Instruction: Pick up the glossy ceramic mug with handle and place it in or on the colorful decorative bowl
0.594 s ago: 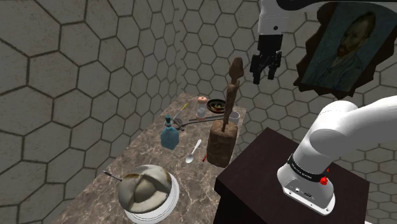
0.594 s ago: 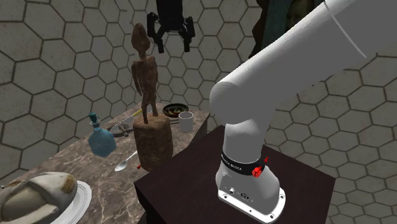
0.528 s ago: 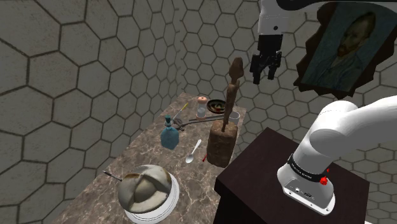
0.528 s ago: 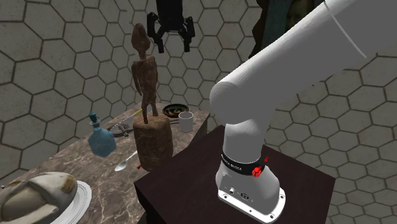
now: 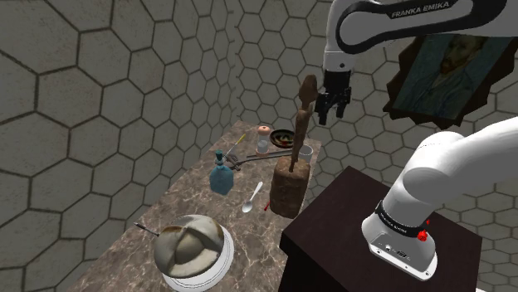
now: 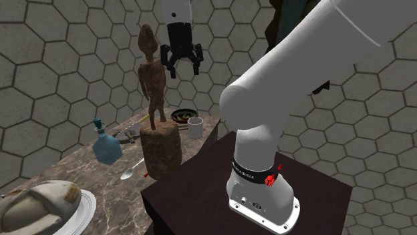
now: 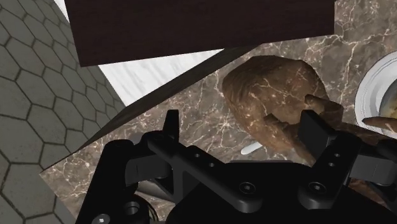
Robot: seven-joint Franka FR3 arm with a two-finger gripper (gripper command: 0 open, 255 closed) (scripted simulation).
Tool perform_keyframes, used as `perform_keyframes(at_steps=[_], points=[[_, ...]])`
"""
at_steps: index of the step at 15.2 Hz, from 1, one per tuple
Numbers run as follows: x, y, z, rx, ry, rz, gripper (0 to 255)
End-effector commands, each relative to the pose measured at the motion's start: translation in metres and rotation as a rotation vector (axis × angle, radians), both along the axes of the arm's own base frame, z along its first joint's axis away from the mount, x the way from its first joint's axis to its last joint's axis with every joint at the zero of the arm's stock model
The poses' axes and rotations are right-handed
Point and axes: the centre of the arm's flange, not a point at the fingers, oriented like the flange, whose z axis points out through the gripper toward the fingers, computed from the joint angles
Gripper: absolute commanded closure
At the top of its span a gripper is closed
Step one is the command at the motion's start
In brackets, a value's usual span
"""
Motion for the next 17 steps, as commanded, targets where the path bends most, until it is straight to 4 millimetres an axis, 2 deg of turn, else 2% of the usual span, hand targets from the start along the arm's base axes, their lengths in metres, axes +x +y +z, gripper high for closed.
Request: perform_keyframes(at_steps=[1,17], points=[[0.008,-0.007,-0.022,-0.008,-0.008,0.006,0],[0.095,-0.075,-0.193,-0.070,-0.055,0.046,0]])
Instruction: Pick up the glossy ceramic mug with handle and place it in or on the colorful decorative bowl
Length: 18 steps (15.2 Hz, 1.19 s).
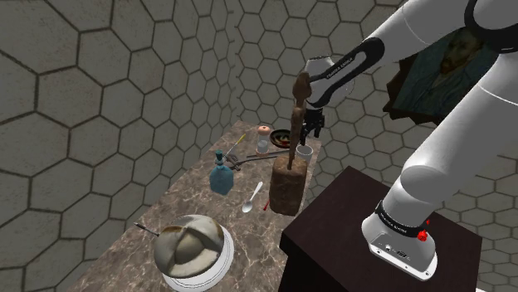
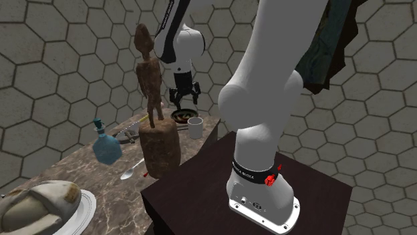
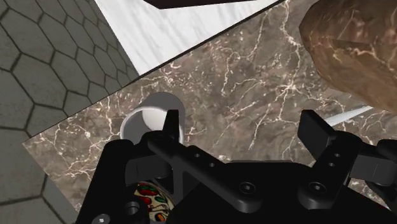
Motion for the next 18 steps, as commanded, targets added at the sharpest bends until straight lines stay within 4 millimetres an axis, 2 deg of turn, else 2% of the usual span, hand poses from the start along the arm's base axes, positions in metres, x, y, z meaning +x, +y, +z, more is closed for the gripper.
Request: perform_keyframes(at_steps=[1,11,18], points=[[0.009,-0.009,-0.027,-0.009,0.006,0.010,0],[0.067,-0.053,-0.125,-0.046,-0.022,0.034,0],[0.064,-0.056,-0.162,-0.046,-0.022,0.034,0]])
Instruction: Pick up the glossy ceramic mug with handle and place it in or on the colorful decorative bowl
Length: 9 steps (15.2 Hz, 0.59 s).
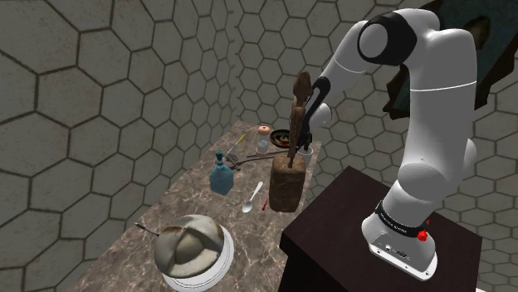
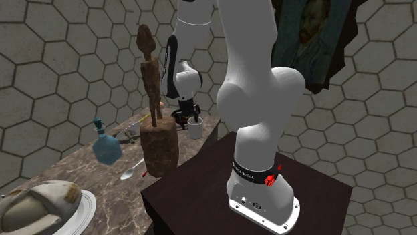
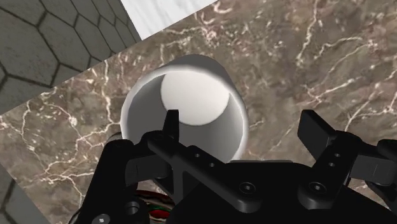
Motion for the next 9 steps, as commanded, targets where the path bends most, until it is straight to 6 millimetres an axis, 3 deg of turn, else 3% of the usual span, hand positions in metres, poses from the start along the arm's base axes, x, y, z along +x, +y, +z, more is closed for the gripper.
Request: perform_keyframes(at_steps=[1,8,9], points=[[-0.0005,0.0003,-0.0090,0.000,0.000,0.000,0],[-0.0005,0.0003,-0.0089,0.000,0.000,0.000,0],[-0.0005,0.0003,-0.0089,0.000,0.000,0.000,255]])
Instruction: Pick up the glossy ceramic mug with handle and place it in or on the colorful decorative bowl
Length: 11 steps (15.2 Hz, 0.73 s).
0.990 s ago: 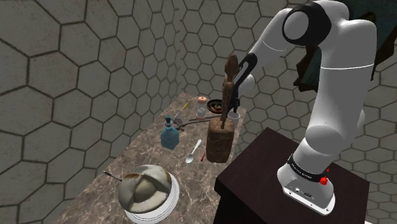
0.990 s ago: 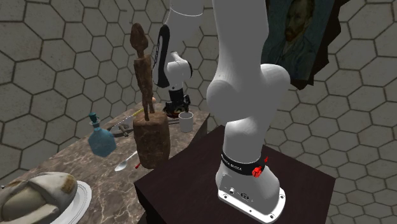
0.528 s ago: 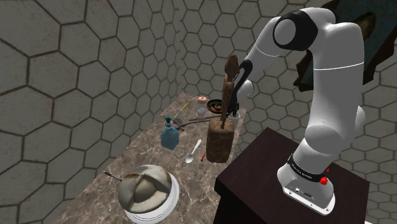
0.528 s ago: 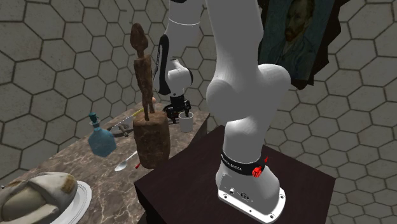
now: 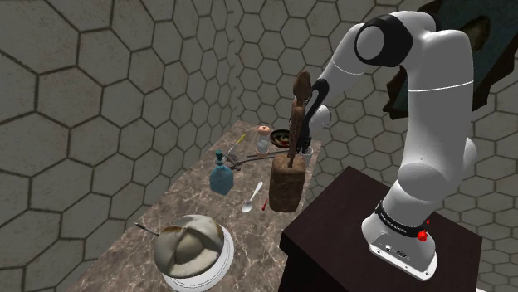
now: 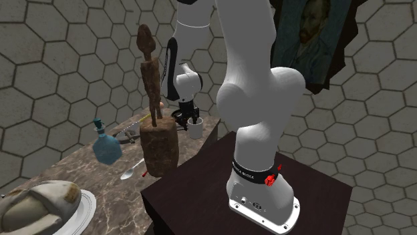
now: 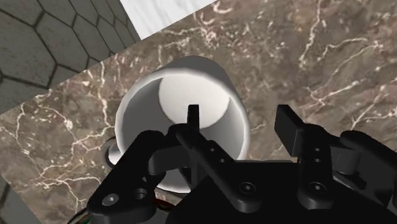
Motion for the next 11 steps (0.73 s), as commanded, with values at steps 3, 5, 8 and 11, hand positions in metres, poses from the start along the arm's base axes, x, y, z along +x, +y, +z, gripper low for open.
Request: perform_keyframes(at_steps=[3,5,8,11], points=[[0.000,0.000,0.000,0.000,0.000,0.000,255],[0.000,0.000,0.000,0.000,0.000,0.000,255],[0.000,0.000,0.000,0.000,0.000,0.000,255],[0.000,0.000,0.010,0.000,0.000,0.000,255]])
